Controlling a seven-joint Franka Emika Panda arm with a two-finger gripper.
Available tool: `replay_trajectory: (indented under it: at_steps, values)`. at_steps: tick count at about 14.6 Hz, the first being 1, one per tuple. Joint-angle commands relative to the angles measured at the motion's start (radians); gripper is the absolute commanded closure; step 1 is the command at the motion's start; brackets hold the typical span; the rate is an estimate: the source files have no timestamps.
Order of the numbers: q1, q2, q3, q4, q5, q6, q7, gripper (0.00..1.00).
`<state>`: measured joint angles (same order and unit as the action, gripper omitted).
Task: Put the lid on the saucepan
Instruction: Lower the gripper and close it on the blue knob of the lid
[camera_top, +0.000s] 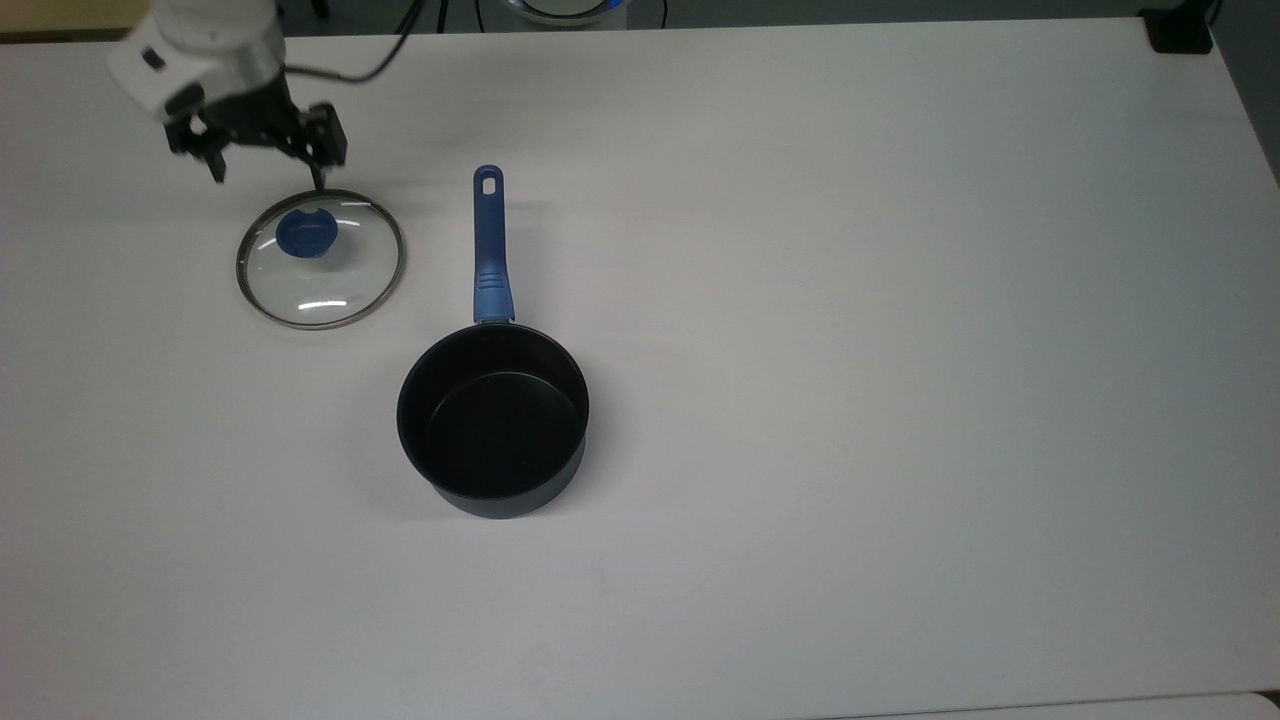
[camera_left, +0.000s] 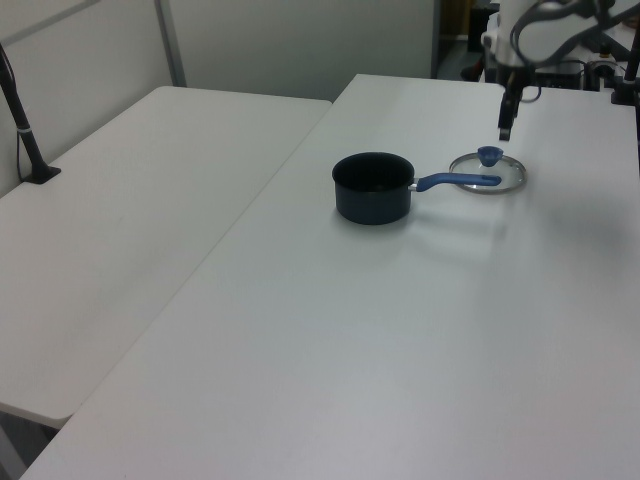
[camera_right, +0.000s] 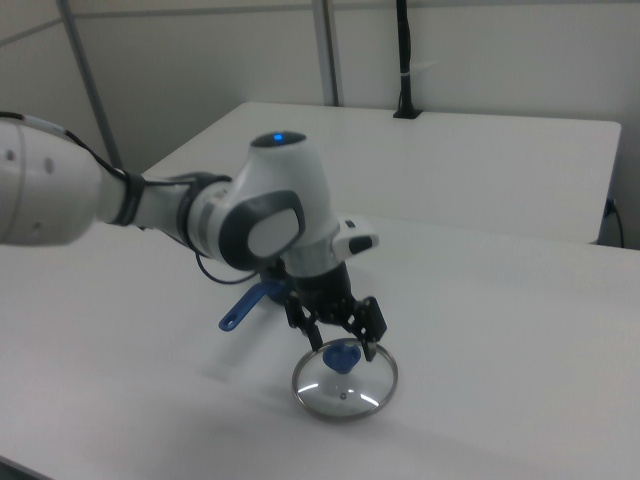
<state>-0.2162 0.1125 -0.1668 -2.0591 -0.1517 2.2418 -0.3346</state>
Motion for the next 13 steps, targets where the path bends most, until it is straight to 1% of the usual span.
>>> replay_trajectory:
  at_steps: [1,3,4,6,10,12,13]
  values:
    - [0.023,0.114,0.003,-0.003,0.0,0.142,0.153,0.0]
    - [0.024,0.148,0.004,0.002,0.0,0.18,0.164,0.0]
    - [0.024,0.148,0.006,0.002,0.0,0.185,0.166,0.08]
    - [0.024,0.144,0.007,0.004,0.001,0.183,0.169,0.15]
    - [0.026,0.139,0.013,0.019,0.004,0.183,0.2,0.13]
    - [0.023,0.136,0.035,0.027,0.036,0.183,0.209,0.13]
    - [0.023,0.133,0.035,0.043,0.047,0.177,0.207,0.12]
